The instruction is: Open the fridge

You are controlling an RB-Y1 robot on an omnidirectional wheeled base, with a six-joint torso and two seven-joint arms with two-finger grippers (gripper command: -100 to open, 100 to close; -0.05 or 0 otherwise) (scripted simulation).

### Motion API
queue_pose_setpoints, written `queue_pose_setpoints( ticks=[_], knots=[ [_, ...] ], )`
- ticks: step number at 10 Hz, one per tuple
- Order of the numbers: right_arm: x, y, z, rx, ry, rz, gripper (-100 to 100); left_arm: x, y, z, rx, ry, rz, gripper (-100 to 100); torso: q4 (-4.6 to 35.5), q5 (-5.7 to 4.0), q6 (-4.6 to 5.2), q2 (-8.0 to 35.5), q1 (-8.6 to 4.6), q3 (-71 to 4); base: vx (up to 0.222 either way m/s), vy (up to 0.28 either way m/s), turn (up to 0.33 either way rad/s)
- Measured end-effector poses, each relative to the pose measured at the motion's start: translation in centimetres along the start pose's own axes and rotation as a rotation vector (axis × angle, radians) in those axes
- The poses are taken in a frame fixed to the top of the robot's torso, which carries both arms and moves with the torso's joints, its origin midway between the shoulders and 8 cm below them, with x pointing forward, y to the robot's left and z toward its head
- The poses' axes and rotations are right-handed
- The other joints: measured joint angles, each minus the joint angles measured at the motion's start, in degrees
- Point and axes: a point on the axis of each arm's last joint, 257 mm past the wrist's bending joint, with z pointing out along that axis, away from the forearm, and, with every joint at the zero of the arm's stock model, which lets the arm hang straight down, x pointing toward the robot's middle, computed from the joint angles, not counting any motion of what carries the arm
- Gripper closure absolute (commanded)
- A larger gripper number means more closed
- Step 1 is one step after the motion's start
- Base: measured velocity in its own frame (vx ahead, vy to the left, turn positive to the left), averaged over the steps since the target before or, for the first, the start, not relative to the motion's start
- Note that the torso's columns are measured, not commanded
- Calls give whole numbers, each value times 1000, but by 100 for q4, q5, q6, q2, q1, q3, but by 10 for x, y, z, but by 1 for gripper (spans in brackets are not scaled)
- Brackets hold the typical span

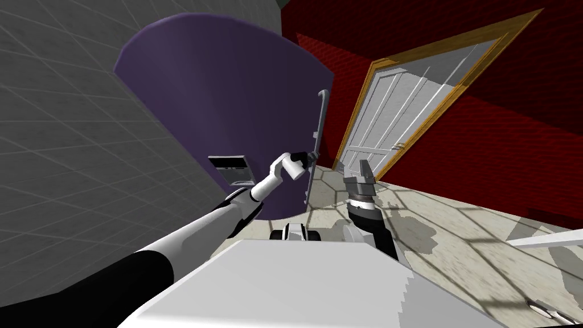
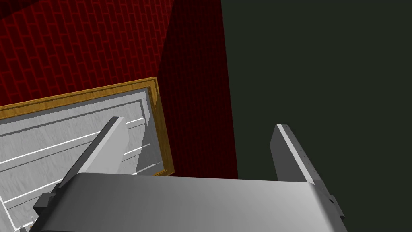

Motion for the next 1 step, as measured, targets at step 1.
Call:
queue_pose_setpoints(
  ticks=[1],
  knots=[
    [0,0,0,0,0,0,0,11,-9,-1,18,24,5,100,0,1,1,-4,5,-3,-221,229,-112]
  ],
)
